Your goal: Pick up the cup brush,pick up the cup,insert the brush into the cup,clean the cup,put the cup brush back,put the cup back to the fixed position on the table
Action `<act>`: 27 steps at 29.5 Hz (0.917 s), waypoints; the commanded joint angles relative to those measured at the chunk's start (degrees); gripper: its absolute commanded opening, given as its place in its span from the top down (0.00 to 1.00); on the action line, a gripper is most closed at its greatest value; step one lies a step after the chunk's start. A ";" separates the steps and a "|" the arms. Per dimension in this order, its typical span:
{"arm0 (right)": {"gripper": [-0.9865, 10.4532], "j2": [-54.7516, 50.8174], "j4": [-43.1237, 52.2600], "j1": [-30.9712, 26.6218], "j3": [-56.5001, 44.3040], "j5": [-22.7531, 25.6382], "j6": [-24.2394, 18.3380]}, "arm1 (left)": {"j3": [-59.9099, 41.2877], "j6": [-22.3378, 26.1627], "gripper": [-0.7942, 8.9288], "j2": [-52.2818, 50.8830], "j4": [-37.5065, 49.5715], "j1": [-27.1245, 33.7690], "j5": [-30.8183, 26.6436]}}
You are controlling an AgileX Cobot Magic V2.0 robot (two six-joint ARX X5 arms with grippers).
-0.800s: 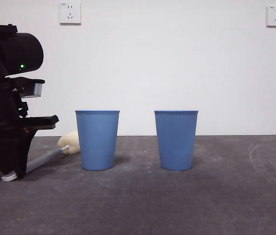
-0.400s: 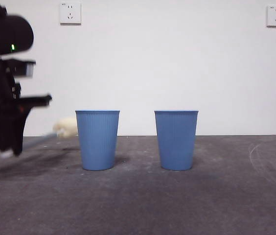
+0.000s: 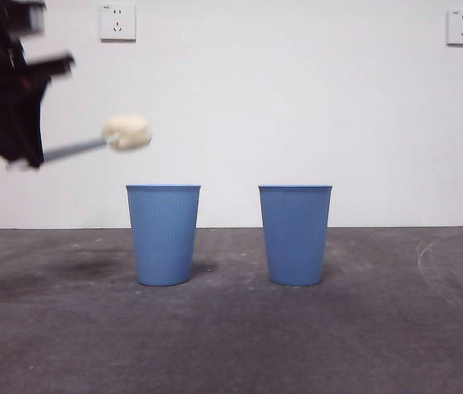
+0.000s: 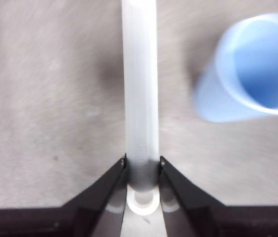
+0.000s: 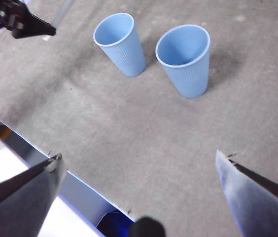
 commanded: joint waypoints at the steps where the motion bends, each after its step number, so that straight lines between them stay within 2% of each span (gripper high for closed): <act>1: 0.39 2.23 3.04 1.97 -0.33 -0.09 0.22 | -0.02 2.64 0.93 -4.87 -1.60 0.15 3.08; 5: 0.39 4.46 9.62 4.76 -3.52 -0.07 0.87 | -0.02 4.11 0.93 -11.17 -4.87 0.15 5.46; 10: 0.39 7.43 20.41 8.50 -10.93 0.74 5.01 | -0.02 5.33 0.93 -17.77 -10.27 0.15 5.53; 21: 0.39 15.23 49.53 19.37 -25.86 16.55 13.11 | -0.02 5.95 0.93 -24.76 -15.93 0.13 5.55; 27: 0.39 24.72 75.10 25.00 -32.74 26.93 16.09 | -0.02 7.06 0.93 -24.90 -18.23 0.13 5.55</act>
